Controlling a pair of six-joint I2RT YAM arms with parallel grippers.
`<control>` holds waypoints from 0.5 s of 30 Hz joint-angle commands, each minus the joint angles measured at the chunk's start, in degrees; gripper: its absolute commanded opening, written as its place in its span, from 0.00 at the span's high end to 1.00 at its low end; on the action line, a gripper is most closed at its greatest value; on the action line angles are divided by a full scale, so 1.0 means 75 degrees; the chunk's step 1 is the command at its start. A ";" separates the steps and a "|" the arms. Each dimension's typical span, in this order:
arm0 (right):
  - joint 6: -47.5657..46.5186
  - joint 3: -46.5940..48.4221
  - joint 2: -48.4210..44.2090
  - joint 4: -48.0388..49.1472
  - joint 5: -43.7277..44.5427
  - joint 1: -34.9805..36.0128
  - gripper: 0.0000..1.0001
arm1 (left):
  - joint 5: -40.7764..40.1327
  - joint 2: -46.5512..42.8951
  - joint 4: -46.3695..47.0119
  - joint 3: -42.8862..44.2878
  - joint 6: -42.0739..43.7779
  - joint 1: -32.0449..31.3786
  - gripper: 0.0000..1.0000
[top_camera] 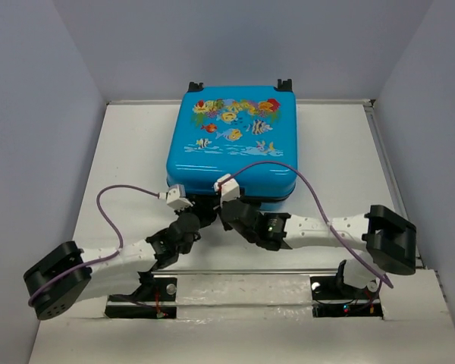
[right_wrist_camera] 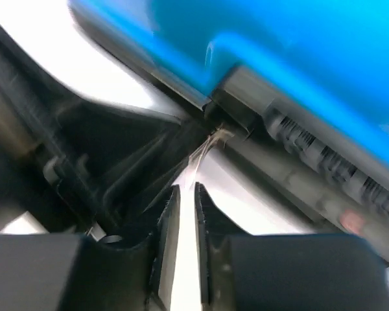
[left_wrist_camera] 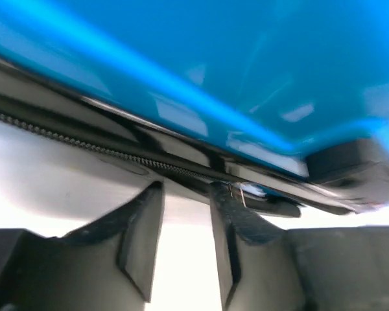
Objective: Pack the luggage
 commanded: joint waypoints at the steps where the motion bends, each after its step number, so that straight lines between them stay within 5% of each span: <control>1: 0.0671 -0.0436 -0.1711 0.0731 -0.1548 0.0617 0.39 | 0.0493 -0.1840 -0.0902 0.0103 0.0570 -0.0012 0.36; 2: 0.0801 -0.0566 -0.1972 0.0403 -0.1559 0.0617 0.25 | 0.0540 -0.2289 -0.1776 0.0127 0.0547 -0.0012 0.13; 4: 0.1024 -0.0509 -0.2348 -0.0973 -0.1560 0.0617 0.06 | 0.0576 -0.3133 -0.2706 0.0371 0.0547 -0.0012 0.05; 9: 0.1202 0.0041 -0.3321 -0.2377 -0.1595 0.0617 0.02 | 0.0529 -0.5151 -0.5275 0.1706 0.0980 0.0000 0.03; 13: 0.0640 0.0789 -0.3826 -0.2704 -0.1116 -0.0212 0.00 | 0.0377 -0.4174 -0.6002 0.3206 0.1741 0.0198 0.01; 15: 0.0522 0.1223 -0.3955 -0.2996 -0.1300 -0.1541 0.00 | 0.0610 -0.3155 -0.6004 0.4164 0.2359 0.0687 0.01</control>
